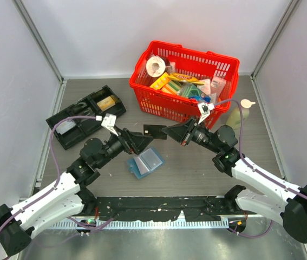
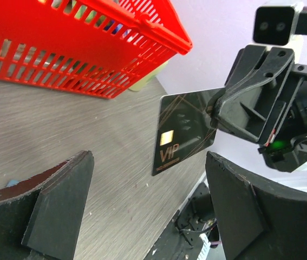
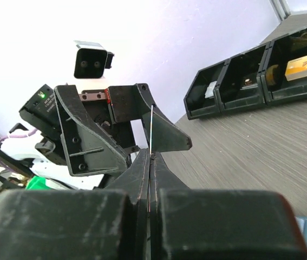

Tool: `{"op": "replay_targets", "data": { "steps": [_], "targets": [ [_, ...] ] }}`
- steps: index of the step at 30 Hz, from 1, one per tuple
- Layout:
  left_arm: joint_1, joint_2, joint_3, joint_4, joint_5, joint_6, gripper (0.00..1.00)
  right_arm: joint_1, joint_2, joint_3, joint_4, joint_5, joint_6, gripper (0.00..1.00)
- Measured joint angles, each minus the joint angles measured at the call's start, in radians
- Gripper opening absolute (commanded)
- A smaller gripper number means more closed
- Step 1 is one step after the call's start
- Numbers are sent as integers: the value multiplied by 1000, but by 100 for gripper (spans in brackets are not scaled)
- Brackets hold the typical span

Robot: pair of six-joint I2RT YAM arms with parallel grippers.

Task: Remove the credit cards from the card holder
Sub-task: Place the credit card in the storage box.

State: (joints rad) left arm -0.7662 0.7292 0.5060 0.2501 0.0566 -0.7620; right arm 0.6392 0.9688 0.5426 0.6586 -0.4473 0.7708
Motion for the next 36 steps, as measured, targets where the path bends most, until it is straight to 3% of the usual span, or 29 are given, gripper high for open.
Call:
{"op": "replay_targets", "data": {
  "steps": [5,11,13,14,15,18,20,24,29,30,33,36],
  "targets": [
    [0,21,-9,72,6,-42,69,0,25,-29,78,-1,71,1],
    [0,22,-13,121,14,-69,27,0,34,-31,107,-7,101,1],
    [0,27,-13,132,23,-78,7,0,40,-31,119,-8,105,1],
    [0,32,-13,137,26,-84,0,0,42,-31,122,-9,108,7],
    [0,35,-14,142,29,-92,0,-1,44,-31,122,-6,108,14],
    [0,32,-14,161,38,-100,0,-11,56,-31,116,0,115,54],
    [-2,28,-13,150,37,-98,0,-12,59,-31,108,-5,115,69],
    [0,27,13,33,-25,-89,0,-26,51,-31,61,7,97,78],
    [47,63,103,-151,-106,-80,0,-55,-16,-31,-121,95,3,78],
    [65,69,115,-171,-116,-80,0,-57,-32,-31,-150,119,-16,78],
    [146,83,137,-235,-125,-92,0,-59,-101,-49,-213,212,-65,91],
    [279,115,159,-314,-110,-104,0,-59,-160,-63,-292,311,-111,94]
  ]
}}
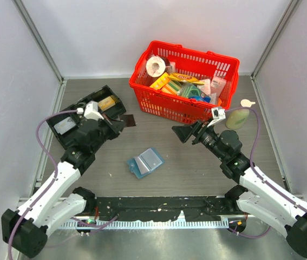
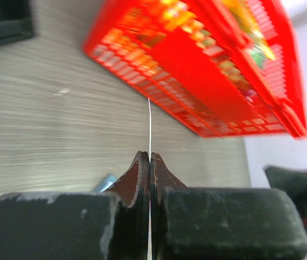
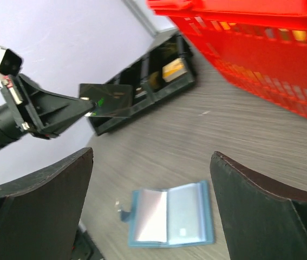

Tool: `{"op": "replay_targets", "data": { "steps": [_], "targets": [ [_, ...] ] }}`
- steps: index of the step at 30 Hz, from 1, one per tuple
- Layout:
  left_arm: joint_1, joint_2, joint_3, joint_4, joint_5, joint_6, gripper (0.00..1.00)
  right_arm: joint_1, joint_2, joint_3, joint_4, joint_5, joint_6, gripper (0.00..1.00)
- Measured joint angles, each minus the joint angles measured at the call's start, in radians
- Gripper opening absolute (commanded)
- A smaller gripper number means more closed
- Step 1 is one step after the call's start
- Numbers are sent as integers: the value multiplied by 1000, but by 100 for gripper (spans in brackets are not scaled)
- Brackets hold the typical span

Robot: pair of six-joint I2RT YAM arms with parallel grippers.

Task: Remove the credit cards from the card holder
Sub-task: Place the credit card in the storage box.

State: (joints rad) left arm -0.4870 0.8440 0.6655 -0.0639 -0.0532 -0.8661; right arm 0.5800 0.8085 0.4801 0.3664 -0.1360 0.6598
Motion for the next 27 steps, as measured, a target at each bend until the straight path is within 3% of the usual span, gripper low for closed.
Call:
{"op": "replay_targets", "data": {
  "steps": [3,14,19,27],
  "targets": [
    [140,41,22,-75,24,-8,0,-2,-26,-24,-37,77,-34,100],
    [544,164,106,-182,164,29,0,-3,-117,-91,-144,169,-119,95],
    [639,283,181,-179,178,67,0,-4,-131,-91,-177,180,-142,95],
    [695,523,293,-140,159,142,0,-3,-143,-91,-201,180,-170,94]
  ]
}}
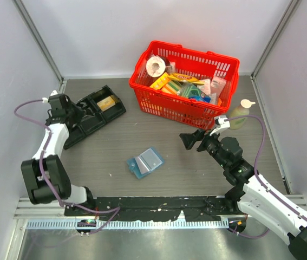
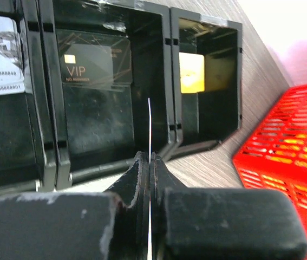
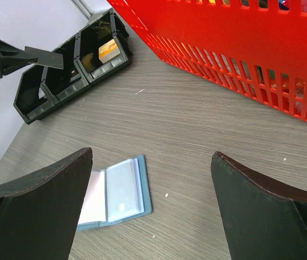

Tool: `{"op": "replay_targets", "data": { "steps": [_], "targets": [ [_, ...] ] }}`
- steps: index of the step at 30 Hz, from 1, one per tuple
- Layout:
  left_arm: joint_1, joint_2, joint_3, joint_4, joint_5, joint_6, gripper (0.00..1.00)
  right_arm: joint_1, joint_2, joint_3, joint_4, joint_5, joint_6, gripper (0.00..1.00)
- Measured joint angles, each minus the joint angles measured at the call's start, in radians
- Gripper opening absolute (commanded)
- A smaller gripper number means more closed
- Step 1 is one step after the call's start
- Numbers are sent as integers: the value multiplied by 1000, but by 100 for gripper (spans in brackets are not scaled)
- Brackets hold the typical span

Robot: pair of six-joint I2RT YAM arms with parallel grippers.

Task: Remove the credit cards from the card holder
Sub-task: Place the credit card in the storage box, then remove the credit card from the card holder.

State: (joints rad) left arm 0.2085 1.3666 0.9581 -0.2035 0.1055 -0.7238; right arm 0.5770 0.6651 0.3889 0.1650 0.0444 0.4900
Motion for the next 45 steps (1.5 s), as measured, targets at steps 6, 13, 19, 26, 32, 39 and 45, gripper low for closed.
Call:
{"op": "replay_targets", "data": {
  "steps": [6,13,19,26,32,39,45],
  "targets": [
    [11,164,54,80,-23,6,0,5,1,0,-11,0,-18,94],
    [15,381,189,153,-38,2,0,5,2,0,-24,2,-29,94],
    [16,467,222,185,-49,1,28,5,3,0,-32,3,-44,94],
    [16,482,275,121,-125,53,71,5,2,8,-44,3,-49,94],
    [16,387,330,-26,-187,123,85,5,11,22,-73,2,-48,95],
    [-60,140,352,-194,-243,160,84,6,94,58,-103,-73,-53,95],
    [-386,-127,259,-271,-278,134,78,6,171,91,-122,-161,-62,94]
  ]
}}
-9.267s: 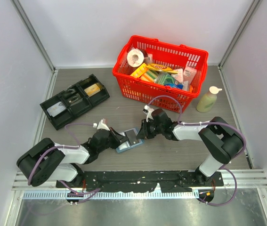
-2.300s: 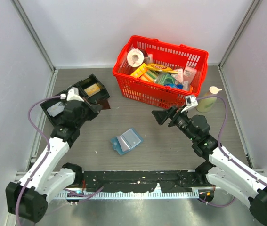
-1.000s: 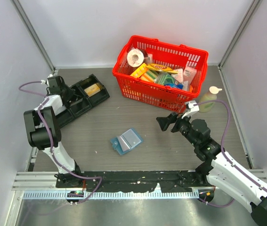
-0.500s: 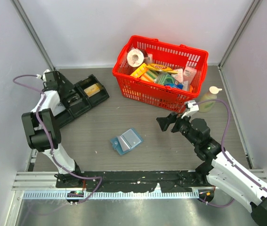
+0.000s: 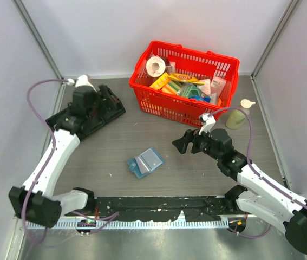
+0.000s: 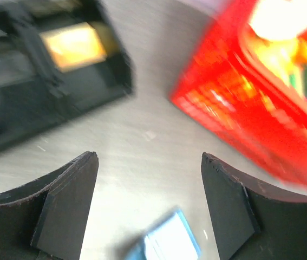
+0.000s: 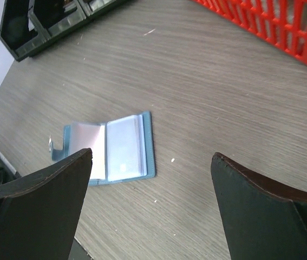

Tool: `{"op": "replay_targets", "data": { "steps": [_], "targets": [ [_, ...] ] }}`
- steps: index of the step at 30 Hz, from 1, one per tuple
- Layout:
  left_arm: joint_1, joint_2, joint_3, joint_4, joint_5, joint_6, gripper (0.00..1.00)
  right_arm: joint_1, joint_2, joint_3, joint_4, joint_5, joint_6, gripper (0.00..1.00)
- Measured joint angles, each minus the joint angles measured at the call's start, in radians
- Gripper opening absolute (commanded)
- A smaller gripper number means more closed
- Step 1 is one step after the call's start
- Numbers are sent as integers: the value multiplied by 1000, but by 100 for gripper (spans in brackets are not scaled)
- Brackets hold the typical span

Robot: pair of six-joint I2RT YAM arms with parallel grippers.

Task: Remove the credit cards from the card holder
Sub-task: Remove the credit card from the card holder.

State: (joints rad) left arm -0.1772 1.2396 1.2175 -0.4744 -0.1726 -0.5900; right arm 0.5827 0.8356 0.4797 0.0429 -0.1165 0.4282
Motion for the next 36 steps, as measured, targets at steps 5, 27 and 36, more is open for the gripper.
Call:
{"op": "replay_targets", "data": {
  "steps": [5,27,36],
  "targets": [
    [-306,-184,-153,-44,-14,-105,72,0,72,8,2,-74,-1,91],
    [-893,-74,-535,101,-249,-481,22,159,420,104,65,-158,23,68],
    [-893,-145,-731,114,-305,-575,15,261,636,187,89,-101,23,53]
  ]
}}
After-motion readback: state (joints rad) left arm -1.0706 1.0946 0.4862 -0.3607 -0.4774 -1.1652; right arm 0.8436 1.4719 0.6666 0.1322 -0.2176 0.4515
